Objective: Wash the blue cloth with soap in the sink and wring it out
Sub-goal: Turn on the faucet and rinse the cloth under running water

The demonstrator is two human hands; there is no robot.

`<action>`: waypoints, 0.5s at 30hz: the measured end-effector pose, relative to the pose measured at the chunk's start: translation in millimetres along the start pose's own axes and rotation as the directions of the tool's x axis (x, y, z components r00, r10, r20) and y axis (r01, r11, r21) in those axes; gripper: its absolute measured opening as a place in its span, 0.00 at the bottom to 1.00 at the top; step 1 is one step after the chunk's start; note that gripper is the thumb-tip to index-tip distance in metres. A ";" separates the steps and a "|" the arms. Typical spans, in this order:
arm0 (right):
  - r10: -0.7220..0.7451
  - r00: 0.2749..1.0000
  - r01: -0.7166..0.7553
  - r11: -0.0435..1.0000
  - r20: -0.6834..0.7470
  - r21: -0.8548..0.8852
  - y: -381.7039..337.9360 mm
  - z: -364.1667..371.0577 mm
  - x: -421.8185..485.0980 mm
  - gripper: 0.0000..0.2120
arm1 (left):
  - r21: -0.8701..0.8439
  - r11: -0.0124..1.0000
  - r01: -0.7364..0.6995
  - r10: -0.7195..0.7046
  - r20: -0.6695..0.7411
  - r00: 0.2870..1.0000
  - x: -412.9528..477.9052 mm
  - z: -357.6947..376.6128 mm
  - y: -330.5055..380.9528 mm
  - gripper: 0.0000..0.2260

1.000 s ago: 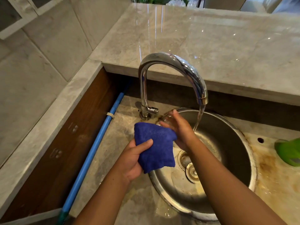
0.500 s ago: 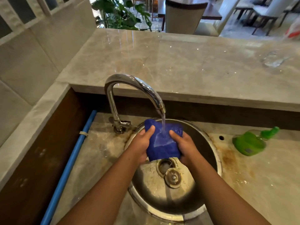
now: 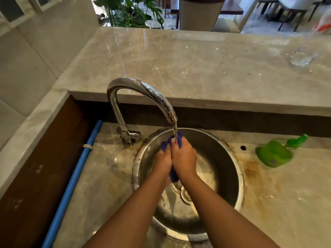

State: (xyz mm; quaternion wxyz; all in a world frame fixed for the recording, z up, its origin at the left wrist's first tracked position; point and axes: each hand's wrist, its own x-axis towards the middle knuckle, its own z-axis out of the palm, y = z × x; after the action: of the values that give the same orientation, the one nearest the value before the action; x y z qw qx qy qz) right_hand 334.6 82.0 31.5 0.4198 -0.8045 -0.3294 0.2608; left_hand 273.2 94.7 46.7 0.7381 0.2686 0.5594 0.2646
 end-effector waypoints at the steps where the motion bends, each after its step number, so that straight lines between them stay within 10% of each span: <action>1: 0.026 0.999 -0.026 1.000 0.033 -0.006 3.9 -2.0 7.3 0.10 | -0.030 1.000 -0.001 0.002 0.022 1.000 0.7 -4.1 -2.2 0.07; 8: 0.068 0.997 -0.065 0.988 -0.022 0.142 14.1 -29.1 17.0 0.06 | -0.127 0.992 -0.009 0.036 0.214 0.976 11.2 -22.2 15.2 0.19; 15: -0.036 0.997 0.013 0.943 0.062 0.331 -8.7 -30.4 -14.9 0.05 | 0.042 0.999 0.008 -0.005 -0.075 0.997 17.2 5.2 15.4 0.10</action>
State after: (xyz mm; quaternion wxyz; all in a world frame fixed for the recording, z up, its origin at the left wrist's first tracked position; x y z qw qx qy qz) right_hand 343.4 59.3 56.5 0.5406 -0.7094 -0.3048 0.3341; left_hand 280.9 117.1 46.8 0.7117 0.2723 0.5931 0.2600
